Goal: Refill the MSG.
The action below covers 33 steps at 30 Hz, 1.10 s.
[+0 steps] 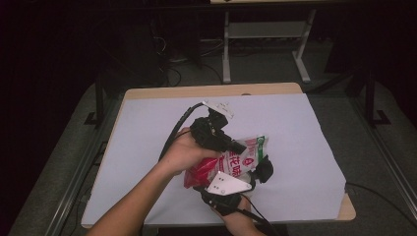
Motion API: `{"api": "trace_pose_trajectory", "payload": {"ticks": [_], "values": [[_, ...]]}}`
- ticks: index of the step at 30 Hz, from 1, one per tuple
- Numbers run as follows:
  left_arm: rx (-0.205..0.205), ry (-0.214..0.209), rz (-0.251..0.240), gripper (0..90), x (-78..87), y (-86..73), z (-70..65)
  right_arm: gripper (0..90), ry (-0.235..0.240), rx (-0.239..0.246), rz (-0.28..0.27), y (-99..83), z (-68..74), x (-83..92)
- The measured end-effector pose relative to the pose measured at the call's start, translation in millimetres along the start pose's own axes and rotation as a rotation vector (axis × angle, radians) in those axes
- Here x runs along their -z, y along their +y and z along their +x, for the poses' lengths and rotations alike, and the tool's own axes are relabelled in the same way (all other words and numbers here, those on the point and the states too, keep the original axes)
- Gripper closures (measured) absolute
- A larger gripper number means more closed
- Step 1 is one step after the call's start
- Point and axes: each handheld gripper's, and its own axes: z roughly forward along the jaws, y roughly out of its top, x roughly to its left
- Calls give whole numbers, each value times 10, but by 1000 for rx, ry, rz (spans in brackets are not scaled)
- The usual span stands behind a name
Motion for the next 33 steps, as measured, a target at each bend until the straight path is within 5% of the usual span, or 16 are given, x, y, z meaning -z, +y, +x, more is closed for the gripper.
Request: {"api": "trace_pose_trajectory", "payload": {"ticks": [19,33], "values": [[-22,-73,-20,900,146,-31,-48,900,-28,-2,19,-15,-2,11],[-50,-65,-50,900,318,-102,-58,900,-57,-7,37,-9,3,21]]}}
